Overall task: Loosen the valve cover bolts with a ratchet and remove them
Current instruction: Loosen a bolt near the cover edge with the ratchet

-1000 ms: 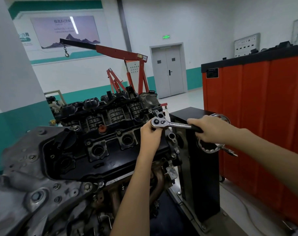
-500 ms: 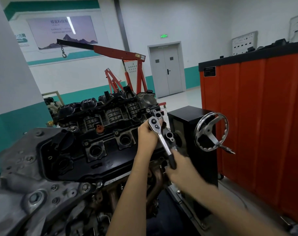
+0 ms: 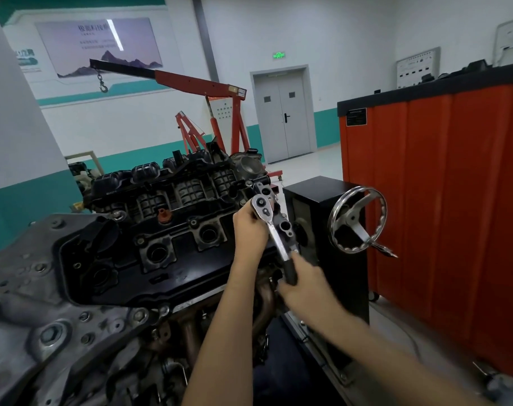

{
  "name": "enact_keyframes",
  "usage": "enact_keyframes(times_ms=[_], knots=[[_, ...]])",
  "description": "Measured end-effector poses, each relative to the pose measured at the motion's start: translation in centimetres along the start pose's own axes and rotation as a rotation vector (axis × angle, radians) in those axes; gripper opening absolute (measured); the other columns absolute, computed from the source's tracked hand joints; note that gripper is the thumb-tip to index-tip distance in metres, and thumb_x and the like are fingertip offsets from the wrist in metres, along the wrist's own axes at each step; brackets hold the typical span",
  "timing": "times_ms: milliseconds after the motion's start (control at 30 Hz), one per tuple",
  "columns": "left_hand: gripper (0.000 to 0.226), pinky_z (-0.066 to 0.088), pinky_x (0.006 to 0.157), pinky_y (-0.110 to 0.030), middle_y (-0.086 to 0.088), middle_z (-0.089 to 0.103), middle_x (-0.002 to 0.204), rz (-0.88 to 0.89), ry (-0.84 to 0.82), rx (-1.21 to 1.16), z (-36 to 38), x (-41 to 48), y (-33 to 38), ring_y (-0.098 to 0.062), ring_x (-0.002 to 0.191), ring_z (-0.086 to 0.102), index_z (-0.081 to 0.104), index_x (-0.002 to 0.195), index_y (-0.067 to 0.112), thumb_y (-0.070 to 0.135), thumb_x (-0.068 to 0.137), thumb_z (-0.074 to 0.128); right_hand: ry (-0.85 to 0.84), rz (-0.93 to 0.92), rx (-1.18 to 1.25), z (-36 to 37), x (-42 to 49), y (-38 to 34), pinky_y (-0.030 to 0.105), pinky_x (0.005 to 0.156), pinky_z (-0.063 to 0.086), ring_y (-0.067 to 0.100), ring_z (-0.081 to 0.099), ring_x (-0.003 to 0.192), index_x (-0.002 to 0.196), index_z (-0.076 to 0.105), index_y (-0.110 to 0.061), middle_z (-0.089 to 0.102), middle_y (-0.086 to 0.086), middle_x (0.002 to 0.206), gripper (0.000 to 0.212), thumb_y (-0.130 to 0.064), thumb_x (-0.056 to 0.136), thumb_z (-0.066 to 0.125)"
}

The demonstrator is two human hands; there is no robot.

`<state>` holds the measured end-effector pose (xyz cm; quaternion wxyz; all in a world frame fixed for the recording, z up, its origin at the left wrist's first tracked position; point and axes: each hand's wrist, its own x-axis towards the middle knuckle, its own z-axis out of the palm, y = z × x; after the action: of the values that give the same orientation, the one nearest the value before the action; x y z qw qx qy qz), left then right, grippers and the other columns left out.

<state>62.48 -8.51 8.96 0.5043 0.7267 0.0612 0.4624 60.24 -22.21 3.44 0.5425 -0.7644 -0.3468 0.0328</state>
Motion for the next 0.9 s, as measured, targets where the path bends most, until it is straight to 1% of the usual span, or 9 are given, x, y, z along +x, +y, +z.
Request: enact_keyframes(times_ms=[100,167,233,367,500,600,767,867,900], knots=[[0.046,0.04,0.067,-0.027,0.015,0.049,0.053,-0.033,-0.02,-0.019,-0.2,0.1,0.0,-0.009,0.066,0.046,0.053,0.051,0.034,0.012,0.091,0.063,0.028,0.012,0.167,3.4,-0.6,-1.0,0.019,0.043,0.037,0.008,0.045,0.047,0.086,0.049,-0.02,0.051,0.002,0.063,0.019,-0.002,0.082,0.054],[0.049,0.039,0.06,-0.018,0.017,0.05,0.049,-0.019,-0.047,0.024,-0.5,-0.1,0.2,0.003,0.057,0.043,0.054,0.051,0.033,0.009,0.092,0.062,0.004,0.001,0.103,1.7,-0.2,-0.5,0.017,0.043,0.037,0.007,0.042,0.045,0.091,0.053,-0.016,0.05,0.002,0.062,0.019,0.0,0.081,0.055],[0.045,0.038,0.055,-0.011,0.018,0.054,0.052,-0.006,-0.066,0.044,-0.6,-0.1,0.4,0.006,0.054,0.045,0.056,0.054,0.028,0.001,0.09,0.06,-0.073,-0.042,-0.065,-2.1,0.8,0.6,0.016,0.045,0.038,0.005,0.044,0.047,0.099,0.058,-0.011,0.051,0.001,0.063,0.021,0.002,0.082,0.058],[0.017,0.039,0.067,-0.025,-0.009,0.061,0.074,0.027,-0.1,0.084,-0.5,-0.1,1.0,-0.012,0.072,0.05,0.065,0.079,-0.001,-0.003,0.09,0.053,-0.16,-0.214,-0.647,-10.2,5.5,0.0,0.02,0.05,0.041,0.01,0.054,0.057,0.102,0.053,-0.018,0.055,-0.001,0.071,0.018,-0.008,0.088,0.059],[0.021,0.035,0.054,-0.009,0.015,0.05,0.054,-0.01,-0.048,0.002,-1.0,-0.2,0.9,0.006,0.052,0.044,0.058,0.072,0.002,-0.003,0.091,0.052,-0.039,-0.377,-1.005,-11.5,8.2,-2.3,0.033,0.062,0.04,0.026,0.051,0.066,0.106,0.046,-0.017,0.049,0.002,0.074,0.017,-0.02,0.092,0.054],[0.03,0.036,0.057,-0.014,0.014,0.052,0.057,-0.001,-0.049,0.018,-0.9,-0.3,0.2,0.005,0.057,0.043,0.057,0.068,0.017,-0.001,0.091,0.054,0.018,-0.235,-0.808,-9.0,5.1,-0.8,0.032,0.061,0.042,0.029,0.059,0.074,0.102,0.044,-0.018,0.05,0.001,0.075,0.017,-0.017,0.091,0.056],[0.039,0.04,0.062,-0.016,0.019,0.054,0.055,-0.013,0.003,-0.052,-0.1,-0.4,0.2,0.004,0.06,0.046,0.051,0.062,0.028,0.007,0.093,0.062,0.037,0.007,-0.053,0.7,-0.3,-0.5,0.035,0.054,0.045,0.024,0.053,0.059,0.096,0.048,-0.014,0.056,0.013,0.073,0.018,-0.005,0.083,0.058],[0.03,0.045,0.082,-0.03,0.005,0.06,0.075,-0.091,-0.017,-0.137,-0.3,-0.4,0.4,-0.013,0.082,0.055,0.055,0.068,0.022,0.011,0.096,0.056,0.036,0.045,0.094,4.0,-0.5,-1.2,0.032,0.051,0.043,0.019,0.049,0.056,0.105,0.048,-0.01,0.053,0.012,0.073,0.022,-0.003,0.084,0.053],[0.032,0.046,0.081,-0.026,0.008,0.06,0.072,-0.091,-0.025,-0.135,-0.5,-0.4,0.5,-0.008,0.079,0.056,0.054,0.066,0.023,0.01,0.096,0.057,0.026,0.038,0.067,3.4,-0.4,-1.0,0.032,0.051,0.044,0.02,0.05,0.056,0.106,0.049,-0.01,0.053,0.012,0.073,0.024,-0.003,0.084,0.054]])
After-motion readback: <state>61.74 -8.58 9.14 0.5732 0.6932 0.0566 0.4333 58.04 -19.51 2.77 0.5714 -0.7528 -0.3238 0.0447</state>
